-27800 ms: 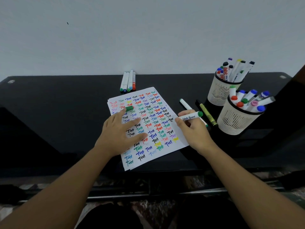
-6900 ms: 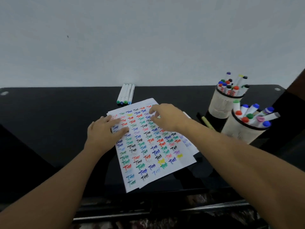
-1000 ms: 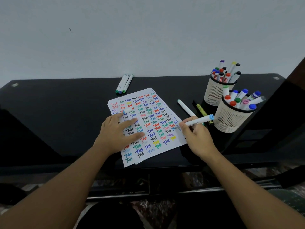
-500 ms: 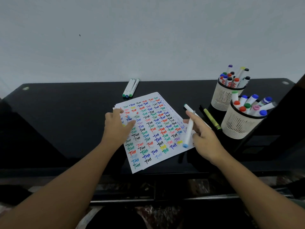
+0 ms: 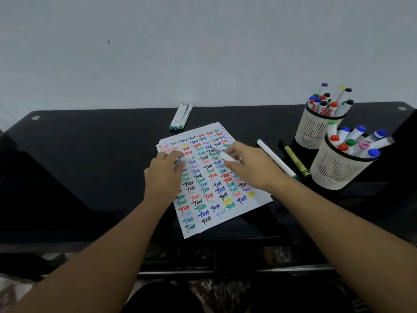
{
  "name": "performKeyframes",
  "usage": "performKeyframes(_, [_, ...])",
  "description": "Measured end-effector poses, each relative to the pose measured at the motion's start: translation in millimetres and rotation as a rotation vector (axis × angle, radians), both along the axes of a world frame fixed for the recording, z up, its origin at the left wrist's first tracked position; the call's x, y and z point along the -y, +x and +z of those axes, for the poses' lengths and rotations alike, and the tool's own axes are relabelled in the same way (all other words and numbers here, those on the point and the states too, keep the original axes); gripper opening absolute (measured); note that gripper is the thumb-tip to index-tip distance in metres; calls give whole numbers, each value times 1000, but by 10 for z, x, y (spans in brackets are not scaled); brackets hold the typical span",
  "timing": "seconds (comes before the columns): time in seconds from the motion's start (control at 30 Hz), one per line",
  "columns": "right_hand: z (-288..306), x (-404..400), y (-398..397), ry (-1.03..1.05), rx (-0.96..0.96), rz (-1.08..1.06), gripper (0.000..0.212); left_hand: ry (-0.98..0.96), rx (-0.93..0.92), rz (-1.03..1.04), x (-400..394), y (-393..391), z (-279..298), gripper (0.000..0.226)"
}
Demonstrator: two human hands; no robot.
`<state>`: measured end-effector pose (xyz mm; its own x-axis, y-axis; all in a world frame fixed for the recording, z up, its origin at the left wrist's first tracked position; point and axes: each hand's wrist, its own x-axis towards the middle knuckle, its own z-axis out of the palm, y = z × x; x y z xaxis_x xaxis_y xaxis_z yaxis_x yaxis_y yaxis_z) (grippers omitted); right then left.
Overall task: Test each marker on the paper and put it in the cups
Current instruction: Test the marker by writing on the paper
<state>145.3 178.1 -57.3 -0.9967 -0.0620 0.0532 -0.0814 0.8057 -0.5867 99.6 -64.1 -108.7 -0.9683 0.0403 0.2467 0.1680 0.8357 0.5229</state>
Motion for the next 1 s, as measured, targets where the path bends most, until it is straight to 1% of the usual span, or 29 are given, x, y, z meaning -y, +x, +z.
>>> performKeyframes(0.03, [4,16,-29,88,-10,33,19,63,-22,-25,8,17,-6,23])
performKeyframes(0.1, [20,44,-69,225,-28,96,22,167,-56,-58,8,56,4,23])
performKeyframes(0.2, [1,49,-121,324,-58,123,31,183,-78,-89,-10,78,19,22])
performKeyframes(0.47, [-71,91,-181,340,-86,154,32,161,-81,-135,-17,115,25,26])
performKeyframes(0.6, [-91,191,-189,359,-135,186,29,55,-149,-199,-17,130,6,26])
performKeyframes(0.67, [-98,237,-184,348,-157,200,28,56,-183,-200,-10,141,9,26])
performKeyframes(0.73, [-105,249,-168,315,-156,218,32,73,-217,-207,-11,160,16,27])
performKeyframes(0.8, [-111,229,-151,274,-136,225,41,77,-217,-217,-21,184,28,29])
performKeyframes(0.9, [-119,184,-132,233,-119,251,49,41,-191,-221,-22,187,18,34])
performKeyframes(1.0, [-95,209,-112,245,-110,289,54,-1,-197,-250,-28,203,10,34])
